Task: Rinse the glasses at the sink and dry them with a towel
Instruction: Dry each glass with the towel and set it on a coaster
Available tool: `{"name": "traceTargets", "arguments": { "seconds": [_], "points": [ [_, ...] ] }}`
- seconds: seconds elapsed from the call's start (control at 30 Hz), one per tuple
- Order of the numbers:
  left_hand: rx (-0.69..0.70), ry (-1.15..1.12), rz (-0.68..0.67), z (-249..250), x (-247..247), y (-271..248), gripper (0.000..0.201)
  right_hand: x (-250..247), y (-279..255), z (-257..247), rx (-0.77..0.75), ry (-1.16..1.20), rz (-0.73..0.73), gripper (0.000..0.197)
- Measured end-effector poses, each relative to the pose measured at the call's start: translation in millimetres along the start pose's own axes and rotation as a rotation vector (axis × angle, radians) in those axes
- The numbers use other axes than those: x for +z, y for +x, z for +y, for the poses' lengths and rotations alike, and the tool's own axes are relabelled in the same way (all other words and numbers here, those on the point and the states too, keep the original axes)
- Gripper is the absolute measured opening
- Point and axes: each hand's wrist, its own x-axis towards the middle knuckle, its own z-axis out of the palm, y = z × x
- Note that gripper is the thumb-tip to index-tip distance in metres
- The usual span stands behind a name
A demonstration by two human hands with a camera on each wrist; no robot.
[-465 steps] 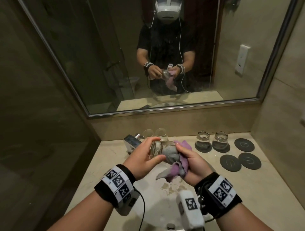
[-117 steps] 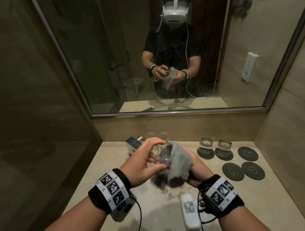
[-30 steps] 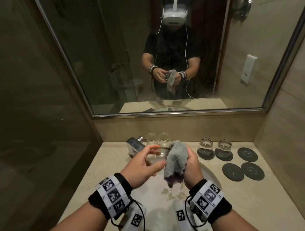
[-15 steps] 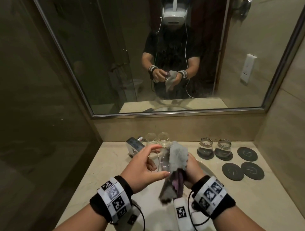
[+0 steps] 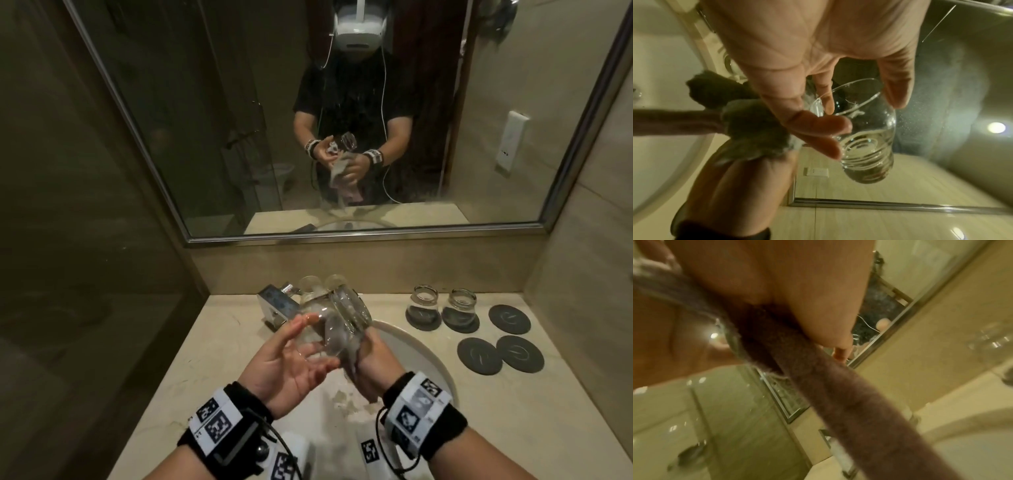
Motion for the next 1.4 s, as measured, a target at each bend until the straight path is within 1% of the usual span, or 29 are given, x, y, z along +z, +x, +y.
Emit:
{"name": "traceTargets", "arguments": {
  "seconds": [0.03,0.07,0.1,0.13,0.17,0.2,0.23,0.27,0.3,0.33,0.4,0.43,0.47,0.5,0.53,0.57,0.6,0.63,0.73,0.77,0.8,0.9,1.0,1.07,1.17,1.27,1.33,1.4],
  "points": [
    [0.001,-0.011,-0.007,-0.8,1.2,0.9,0.071,1.0,0.4,8.9,-0.023,-0.111,-0.011,0.08],
    [0.001,-0.024,-0.009,-1.9,1.6,1.5,0.071,1.4,-1.0,12.1,-0.024,-0.193,-0.034,0.067],
    [-0.001,-0.03,-0.005,-2.9,2.0,1.5,0.071,0.9,-3.9,12.2,-0.017,-0.25,-0.069,0.03],
    [-0.006,-0.024,0.001,-4.4,1.2,1.6,0.07,0.2,-4.4,10.5,0.002,-0.264,-0.104,0.012],
    [-0.012,-0.016,0.004,-6.2,0.2,0.9,0.068,-3.4,-1.5,13.1,0.008,-0.275,-0.131,0.034],
    [-0.014,-0.014,0.008,-8.1,-0.8,0.5,0.068,-3.3,-1.7,9.0,0.029,-0.274,-0.139,0.042],
    [-0.008,-0.016,0.017,-9.8,-1.5,0.1,0.071,-5.7,0.2,8.9,0.054,-0.234,-0.132,0.04],
    [0.003,-0.018,0.034,-10.8,-2.5,0.4,0.078,-7.9,1.8,6.1,0.035,-0.203,-0.119,0.033],
    [0.015,-0.017,0.052,-10.4,-3.3,0.9,0.085,-12.0,2.2,6.2,0.005,-0.124,-0.112,0.029],
    [0.03,-0.016,0.067,-9.4,-4.1,2.2,0.09,-16.1,1.7,4.6,-0.042,0.015,-0.065,0.03],
    [0.067,-0.002,0.085,-5.7,-7.0,4.7,0.093,-27.6,1.0,0.8,-0.132,0.35,0.032,0.04],
    [0.078,0.02,0.088,-4.1,-7.7,5.9,0.094,-34.6,-0.3,-0.2,-0.195,0.407,0.045,0.044],
    [0.081,0.053,0.091,-3.5,-8.1,7.2,0.092,-40.0,-1.5,-1.2,-0.236,0.418,0.028,0.048],
    [0.082,0.092,0.101,-4.5,-7.4,8.7,0.086,-45.2,-3.2,-0.2,-0.25,0.352,0.001,0.057],
    [0.084,0.134,0.111,-6.9,-6.7,10.4,0.077,-47.2,-4.9,-1.4,-0.248,0.237,-0.015,0.068],
    [0.084,0.177,0.123,-10.2,-5.6,12.4,0.069,-48.2,-6.3,-0.5,-0.245,0.091,-0.009,0.073],
    [0.086,0.213,0.131,-14.5,-4.1,15.3,0.062,-49.1,-9.0,-1.0,-0.245,-0.014,0.003,0.072],
    [0.093,0.241,0.137,-18.7,-2.5,17.5,0.055,-49.6,-11.2,-0.4,-0.242,-0.069,0.021,0.067],
    [0.072,0.276,0.139,-28.2,3.8,25.3,0.043,-55.7,-15.8,3.5,-0.235,-0.05,0.08,0.058],
    [0.047,0.292,0.125,-29.9,8.1,27.9,0.036,-59.9,-16.2,6.9,-0.24,-0.043,0.118,0.058],
    [0.017,0.307,0.108,-30.7,10.8,30.4,0.034,-63.5,-16.4,9.7,-0.243,-0.037,0.163,0.059],
    [-0.064,0.33,0.118,-31.6,20.7,40.5,0.046,-79.4,-17.0,17.2,-0.23,-0.099,0.327,0.065],
    [-0.096,0.318,0.161,-34.6,30.9,56.5,0.062,-104.9,-20.6,16.6,-0.198,-0.16,0.516,0.068],
    [-0.094,0.308,0.167,-36.6,37.1,65.9,0.06,-126.0,-22.7,13.6,-0.181,-0.216,0.644,0.067],
    [-0.098,0.277,0.132,-38.5,46.8,81.7,0.049,-168.9,-24.8,8.8,-0.149,-0.26,0.818,0.061],
    [-0.106,0.264,0.113,-37.7,51.0,92.9,0.048,-217.4,-21.0,3.2,-0.123,-0.337,0.998,0.059],
    [-0.107,0.259,0.121,-38.6,51.4,100.0,0.047,-249.5,-14.6,0.5,-0.059,-0.42,1.064,0.06],
    [-0.107,0.258,0.136,-38.9,51.0,104.9,0.051,-279.1,-5.1,0.7,0.012,-0.504,1.088,0.06]
  ]
}}
